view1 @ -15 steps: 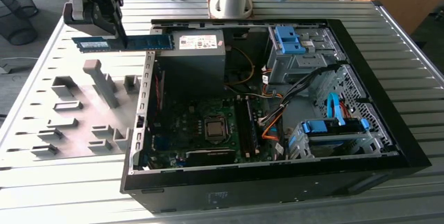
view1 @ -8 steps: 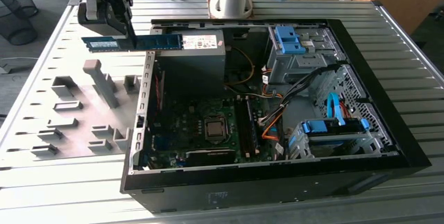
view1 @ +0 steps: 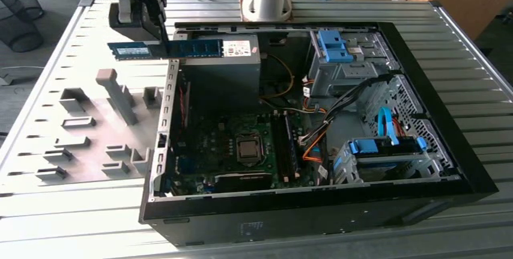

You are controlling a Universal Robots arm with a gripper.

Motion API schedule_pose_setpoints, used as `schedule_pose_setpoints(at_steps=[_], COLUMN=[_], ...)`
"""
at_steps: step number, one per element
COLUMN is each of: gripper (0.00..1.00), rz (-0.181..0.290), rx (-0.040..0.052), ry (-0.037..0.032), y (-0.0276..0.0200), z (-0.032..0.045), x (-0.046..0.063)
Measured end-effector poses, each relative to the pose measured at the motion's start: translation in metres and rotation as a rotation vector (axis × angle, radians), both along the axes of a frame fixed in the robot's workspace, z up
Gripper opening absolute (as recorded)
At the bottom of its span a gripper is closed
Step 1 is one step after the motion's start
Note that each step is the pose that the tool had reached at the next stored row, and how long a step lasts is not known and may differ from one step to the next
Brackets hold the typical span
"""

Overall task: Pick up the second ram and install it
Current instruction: 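Pick up the second ram and move it above second insertion slot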

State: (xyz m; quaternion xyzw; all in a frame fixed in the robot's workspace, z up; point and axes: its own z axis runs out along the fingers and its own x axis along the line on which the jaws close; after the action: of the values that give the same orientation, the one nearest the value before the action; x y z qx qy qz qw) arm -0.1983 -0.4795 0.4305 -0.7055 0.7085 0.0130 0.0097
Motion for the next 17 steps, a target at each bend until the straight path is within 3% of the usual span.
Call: schedule_pose_setpoints(at_steps=[17], gripper=[0.14], rz=[0.0], rx=[0.0001], ry=[-0.0001], y=[0.0], z=[-0.0001], x=[0.022])
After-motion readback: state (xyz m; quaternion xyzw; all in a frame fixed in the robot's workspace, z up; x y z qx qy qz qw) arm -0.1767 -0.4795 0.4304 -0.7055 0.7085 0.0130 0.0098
